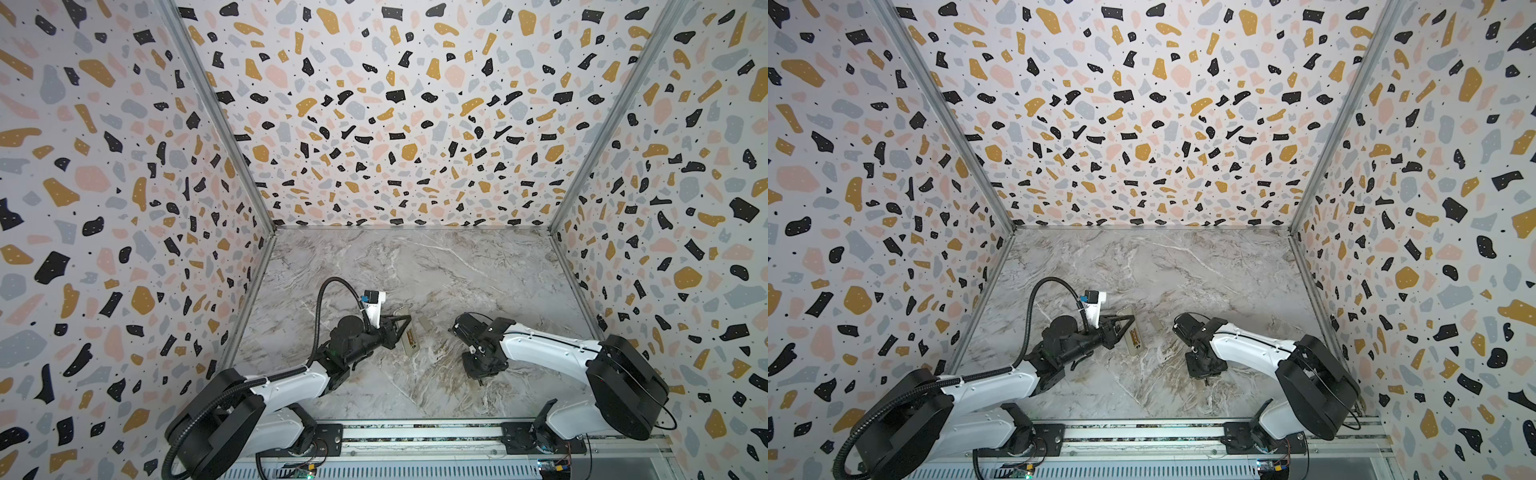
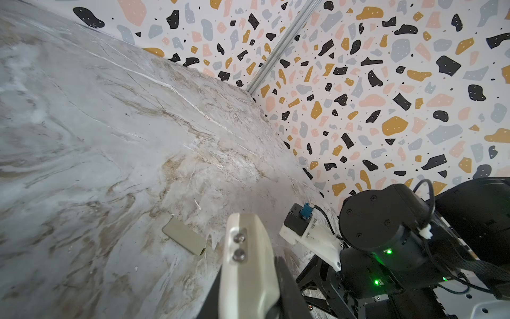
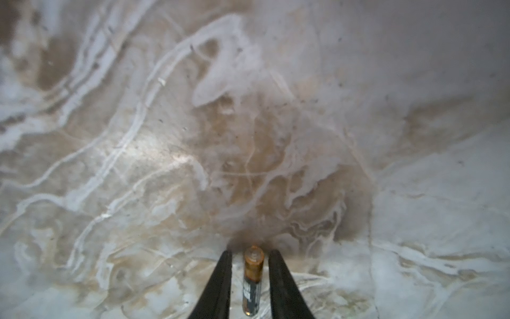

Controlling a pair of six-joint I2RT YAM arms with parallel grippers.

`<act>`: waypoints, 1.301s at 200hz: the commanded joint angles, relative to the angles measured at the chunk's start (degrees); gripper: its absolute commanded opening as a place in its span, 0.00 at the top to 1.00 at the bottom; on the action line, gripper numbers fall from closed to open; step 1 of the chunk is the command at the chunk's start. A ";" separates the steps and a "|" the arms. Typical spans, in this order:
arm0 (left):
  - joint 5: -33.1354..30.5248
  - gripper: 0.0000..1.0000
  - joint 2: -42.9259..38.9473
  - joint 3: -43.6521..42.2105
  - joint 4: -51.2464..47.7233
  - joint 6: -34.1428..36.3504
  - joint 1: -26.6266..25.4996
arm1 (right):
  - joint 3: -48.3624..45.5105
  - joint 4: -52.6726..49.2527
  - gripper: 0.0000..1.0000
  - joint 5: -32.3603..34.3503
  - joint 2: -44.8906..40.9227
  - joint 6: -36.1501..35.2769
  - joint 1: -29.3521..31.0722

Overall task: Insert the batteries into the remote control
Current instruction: 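Carry the battery toward the remote held by the left gripper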

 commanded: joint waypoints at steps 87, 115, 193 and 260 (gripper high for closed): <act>0.74 1.00 0.62 -0.18 4.64 -0.46 0.20 | -1.87 0.90 0.93 -0.75 -1.96 -0.53 -0.21; 2.01 1.00 1.05 0.09 4.75 -1.11 0.20 | -2.67 2.72 0.95 -0.48 -3.74 -0.18 0.56; 4.60 1.00 2.37 3.22 -2.73 -2.82 0.20 | -7.87 14.15 1.00 5.50 -19.35 2.95 7.52; 4.64 1.00 1.56 7.73 -13.10 -3.52 0.20 | -16.17 36.71 1.00 7.00 -32.91 -5.93 9.85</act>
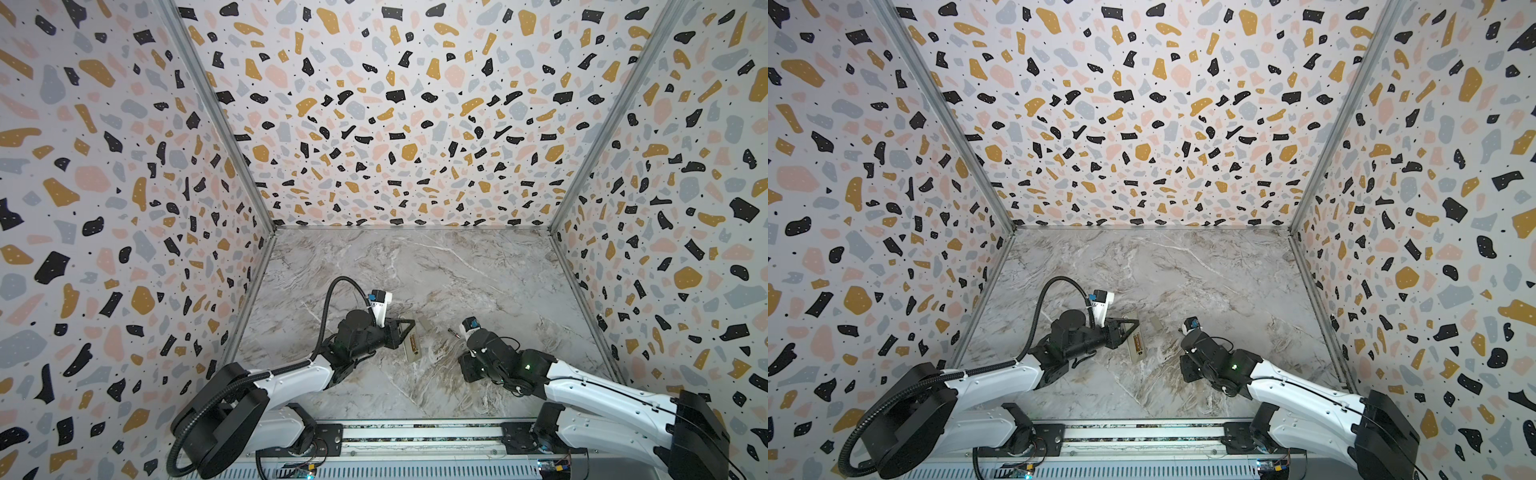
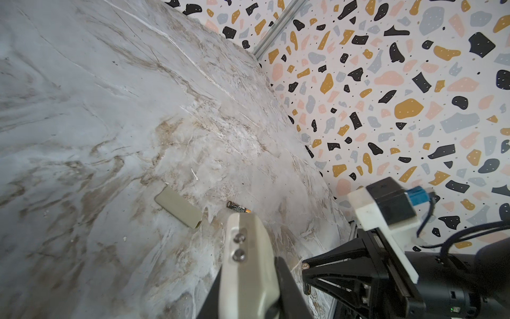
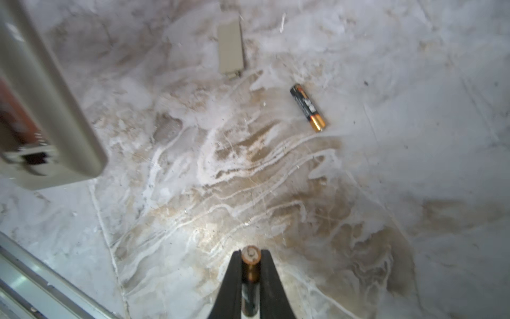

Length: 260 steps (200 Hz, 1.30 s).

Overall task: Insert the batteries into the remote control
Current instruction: 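Carry the battery toward the remote held by the left gripper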

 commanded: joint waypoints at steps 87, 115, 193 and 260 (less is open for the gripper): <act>0.33 1.00 -1.03 4.29 -3.97 -3.56 0.20 | -7.22 43.49 1.00 -6.22 -5.13 -16.29 0.28; 0.76 1.00 -1.04 4.20 -3.49 -3.60 0.20 | -6.64 49.37 1.00 -9.17 -2.22 -17.51 -0.59; 0.37 1.00 -1.16 3.63 -2.26 -5.04 0.20 | -5.76 60.52 1.00 -13.55 9.01 -15.78 -1.01; 0.33 1.00 -1.56 3.79 -2.49 -5.00 0.20 | -5.78 65.58 1.00 -16.15 15.09 -13.63 -1.44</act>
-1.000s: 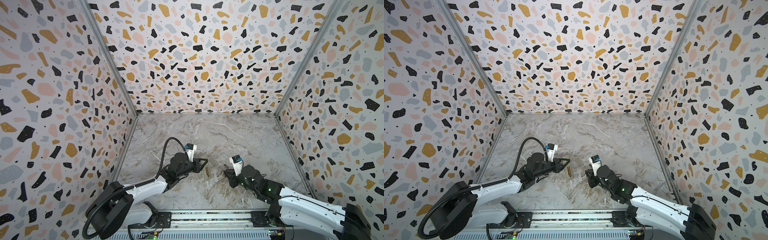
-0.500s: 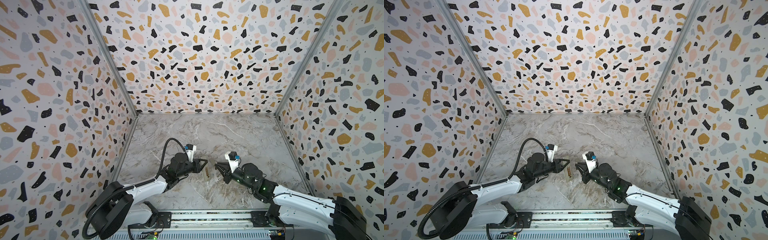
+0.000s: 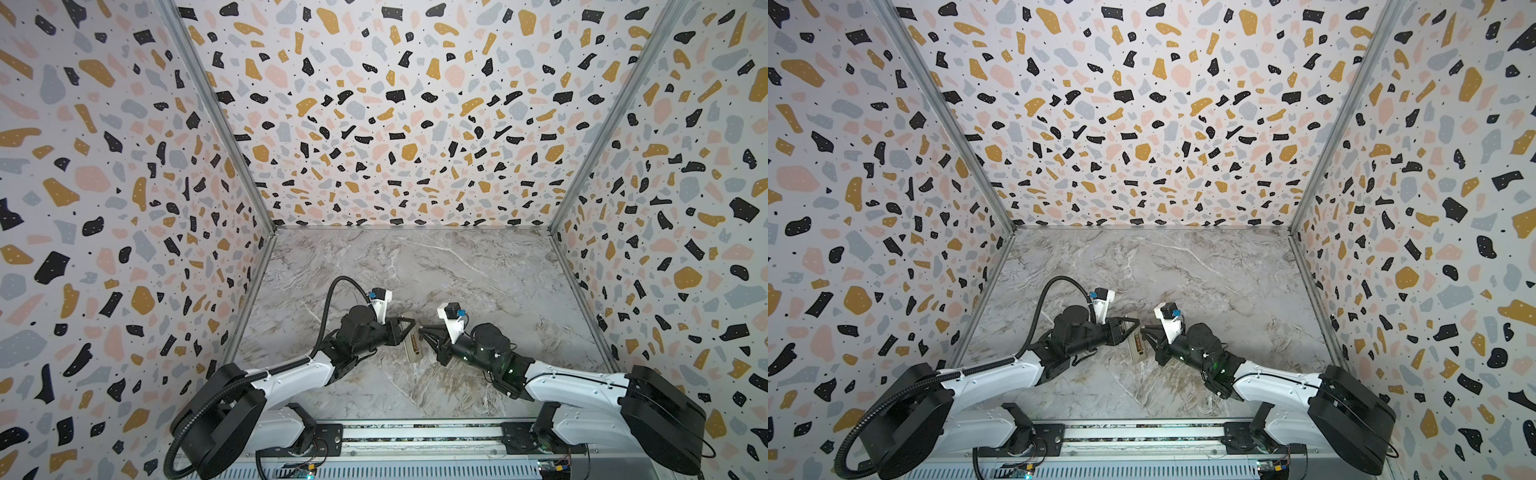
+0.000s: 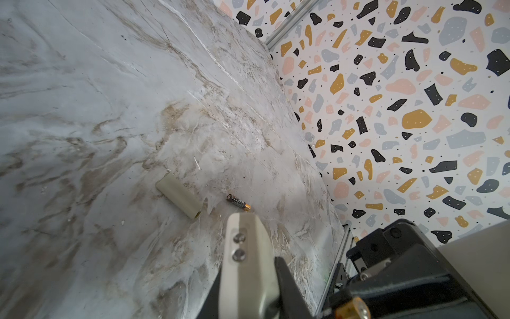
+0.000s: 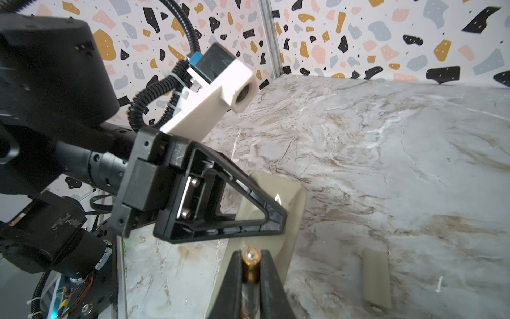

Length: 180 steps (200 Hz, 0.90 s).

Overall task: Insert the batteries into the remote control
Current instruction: 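Carry the battery toward the remote held by the left gripper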

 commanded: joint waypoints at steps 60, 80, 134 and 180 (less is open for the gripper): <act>0.31 1.00 -1.47 0.72 5.06 -1.24 0.20 | 1.06 6.88 1.00 -2.19 4.33 2.48 -0.21; 0.30 1.00 -1.63 0.72 5.11 -1.27 0.20 | 1.16 7.09 1.00 -2.10 5.38 2.22 -0.18; 0.23 1.00 -1.57 0.78 4.90 -0.95 0.20 | 1.16 6.29 1.00 -1.25 6.39 1.43 -0.24; 0.07 1.00 -1.65 0.89 4.54 -0.69 0.20 | 1.16 5.25 1.00 -0.44 7.22 0.49 -0.21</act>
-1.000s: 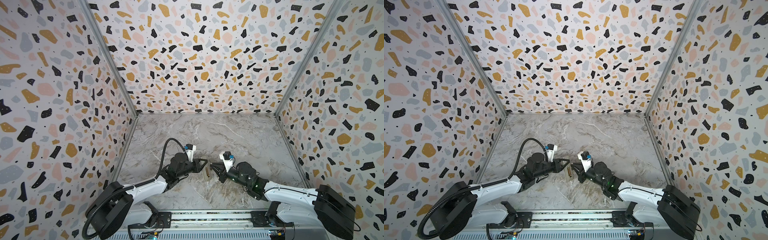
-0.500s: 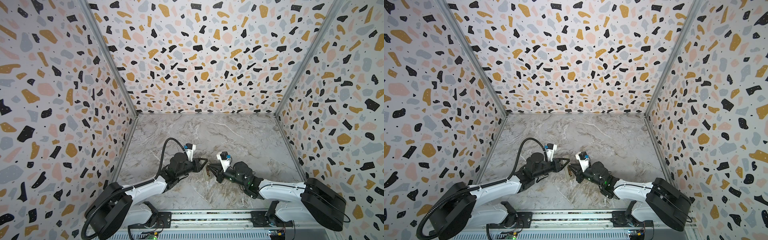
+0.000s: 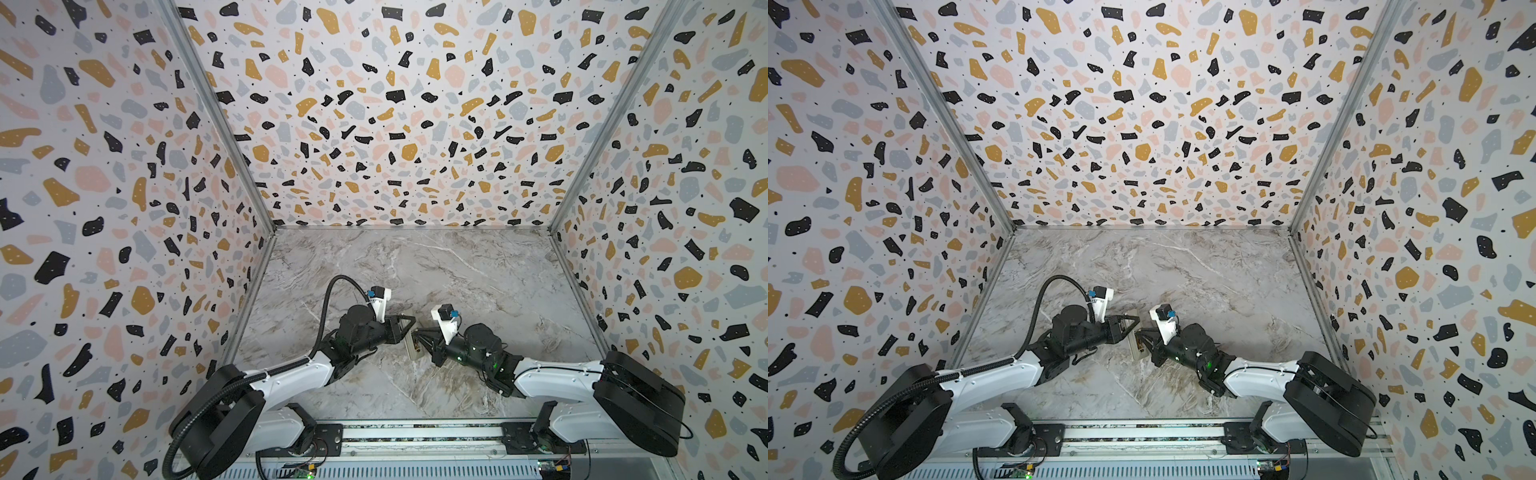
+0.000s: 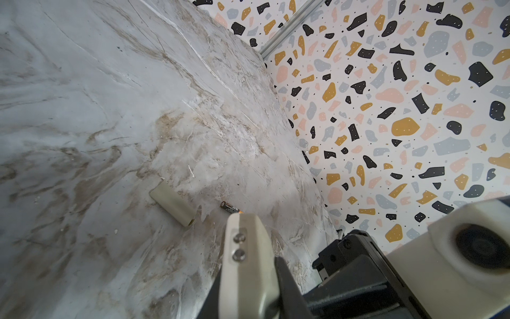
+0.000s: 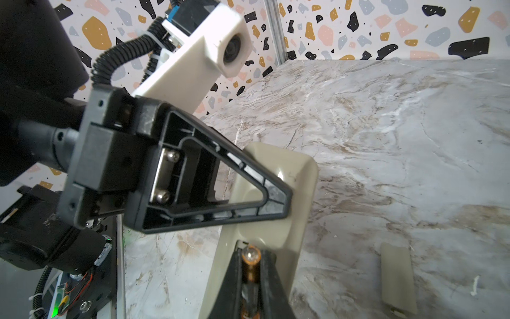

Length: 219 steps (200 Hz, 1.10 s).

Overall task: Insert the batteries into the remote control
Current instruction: 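Lower the battery into the remote's battery compartment with the right gripper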

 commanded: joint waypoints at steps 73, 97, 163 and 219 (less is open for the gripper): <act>-0.02 1.00 -1.14 1.11 2.75 0.57 0.21 | 1.38 -1.03 1.00 1.21 1.77 -1.38 0.03; 0.16 1.00 -0.79 1.46 2.82 0.55 0.20 | 1.71 -1.22 0.96 1.15 2.31 -1.54 0.03; 0.34 1.00 -0.65 1.86 2.51 0.97 0.20 | 2.75 -1.74 0.78 0.98 2.90 -2.00 0.17; 0.35 1.00 -0.60 1.60 2.58 0.91 0.20 | 3.27 -2.45 0.70 1.79 2.12 -2.27 0.16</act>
